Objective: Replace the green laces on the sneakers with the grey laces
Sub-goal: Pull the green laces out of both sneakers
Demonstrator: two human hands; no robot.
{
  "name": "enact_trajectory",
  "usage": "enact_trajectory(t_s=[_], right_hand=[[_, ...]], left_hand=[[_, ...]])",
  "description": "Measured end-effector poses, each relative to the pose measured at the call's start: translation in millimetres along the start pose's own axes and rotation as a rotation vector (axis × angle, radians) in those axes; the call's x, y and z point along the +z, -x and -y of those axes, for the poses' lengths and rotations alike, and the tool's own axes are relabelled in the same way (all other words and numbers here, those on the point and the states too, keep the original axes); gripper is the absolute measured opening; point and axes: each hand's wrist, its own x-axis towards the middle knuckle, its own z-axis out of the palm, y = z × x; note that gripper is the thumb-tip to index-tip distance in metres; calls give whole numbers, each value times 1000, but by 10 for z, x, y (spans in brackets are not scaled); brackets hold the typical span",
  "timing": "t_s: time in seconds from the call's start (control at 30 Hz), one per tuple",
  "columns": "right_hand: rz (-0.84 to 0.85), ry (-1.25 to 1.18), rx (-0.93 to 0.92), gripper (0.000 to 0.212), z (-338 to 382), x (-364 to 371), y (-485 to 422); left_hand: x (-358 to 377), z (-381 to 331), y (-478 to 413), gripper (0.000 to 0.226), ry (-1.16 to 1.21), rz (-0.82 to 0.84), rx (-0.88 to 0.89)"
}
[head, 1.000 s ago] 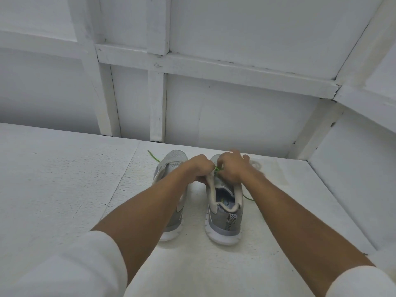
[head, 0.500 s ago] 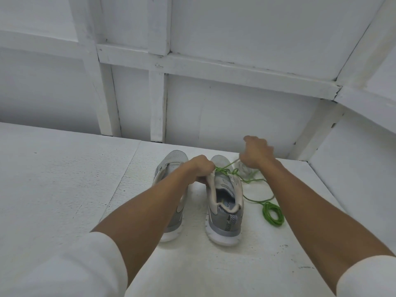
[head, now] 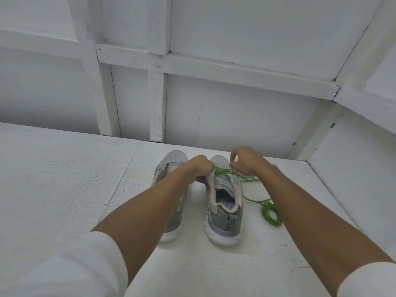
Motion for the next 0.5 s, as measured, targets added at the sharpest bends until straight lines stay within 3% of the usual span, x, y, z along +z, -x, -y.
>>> enact_trajectory(t_s=[0.27,0.4,0.5], right_hand=[[71,36,-45,11,176,113,53],[-177,185,202,24,-82,-117,5],[-210,199,331,35,-224,-191,-29]], left_hand=[[-13,-2,4,12,-10,11,-17],[-11,6,10,9,5,6,-11],[-6,12,7,9,19,11,-14]])
